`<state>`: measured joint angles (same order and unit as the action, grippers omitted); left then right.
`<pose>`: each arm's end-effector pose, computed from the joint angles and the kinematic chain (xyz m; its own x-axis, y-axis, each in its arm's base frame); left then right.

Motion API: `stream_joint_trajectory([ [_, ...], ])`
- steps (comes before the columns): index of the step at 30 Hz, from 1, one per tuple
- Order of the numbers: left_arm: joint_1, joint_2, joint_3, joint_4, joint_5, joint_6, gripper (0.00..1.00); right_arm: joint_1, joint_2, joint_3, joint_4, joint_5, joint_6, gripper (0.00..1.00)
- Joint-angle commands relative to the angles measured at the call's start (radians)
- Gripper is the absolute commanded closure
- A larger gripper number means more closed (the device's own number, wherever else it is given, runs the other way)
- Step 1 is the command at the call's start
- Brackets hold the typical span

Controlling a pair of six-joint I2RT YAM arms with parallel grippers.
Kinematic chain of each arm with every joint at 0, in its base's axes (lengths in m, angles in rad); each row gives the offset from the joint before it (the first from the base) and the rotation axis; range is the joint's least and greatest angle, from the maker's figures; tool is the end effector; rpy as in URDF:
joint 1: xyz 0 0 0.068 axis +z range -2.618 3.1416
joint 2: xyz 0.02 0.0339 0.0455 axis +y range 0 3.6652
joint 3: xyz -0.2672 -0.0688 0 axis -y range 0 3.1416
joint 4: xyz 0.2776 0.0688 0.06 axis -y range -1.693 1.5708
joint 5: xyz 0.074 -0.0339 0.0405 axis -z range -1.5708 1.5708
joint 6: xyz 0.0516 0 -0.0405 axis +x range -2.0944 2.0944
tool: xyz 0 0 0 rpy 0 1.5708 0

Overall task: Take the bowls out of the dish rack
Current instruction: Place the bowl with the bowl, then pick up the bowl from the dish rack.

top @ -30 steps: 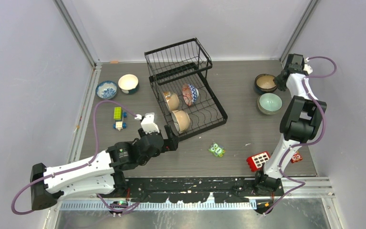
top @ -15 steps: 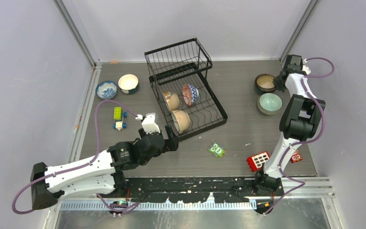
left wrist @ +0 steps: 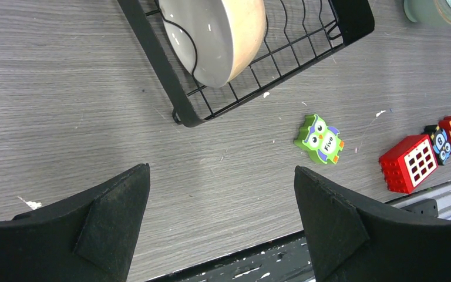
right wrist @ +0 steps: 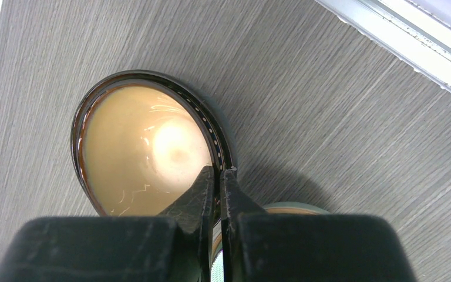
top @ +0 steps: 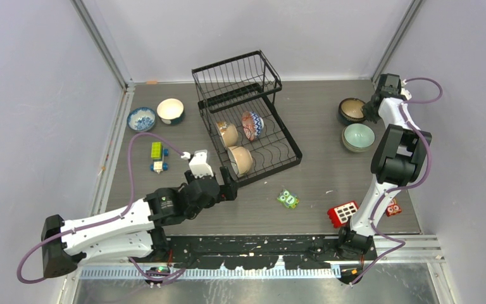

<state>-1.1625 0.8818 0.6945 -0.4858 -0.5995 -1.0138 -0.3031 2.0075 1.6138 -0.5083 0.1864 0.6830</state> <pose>0.1161 -0.1951 0.2543 -0.6254 -0.3195 -0.7119 0.0979 0.8730 -0.4778 0.4645 -0.1553 0.2067 -0.3265 0.7519 -0.5727 0.7852 0.5531 0.2785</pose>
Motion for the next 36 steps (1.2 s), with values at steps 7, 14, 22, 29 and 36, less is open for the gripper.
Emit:
stream_joint_trajectory([
  [7, 0.004, 0.008, 0.003, 0.029, -0.011, -0.009, 0.06, -0.004, -0.009, 0.002, 0.072, -0.019, -0.022, 0.98],
  [14, 0.003, 0.003, 0.003, 0.027, -0.015, -0.01, 0.06, -0.004, -0.013, -0.002, 0.077, -0.027, -0.016, 0.86],
  [22, 0.003, 0.004, 0.006, 0.032, 0.003, -0.012, 0.06, -0.003, -0.067, 0.008, 0.047, -0.022, 0.006, 0.64],
  [29, 0.004, -0.024, -0.01, 0.023, 0.015, -0.026, 0.06, 0.014, -0.124, -0.05, 0.066, -0.02, 0.026, 0.62],
  [36, 0.004, -0.044, -0.016, 0.022, 0.011, -0.025, 0.06, 0.053, -0.177, -0.033, 0.049, 0.013, 0.029, 0.54],
])
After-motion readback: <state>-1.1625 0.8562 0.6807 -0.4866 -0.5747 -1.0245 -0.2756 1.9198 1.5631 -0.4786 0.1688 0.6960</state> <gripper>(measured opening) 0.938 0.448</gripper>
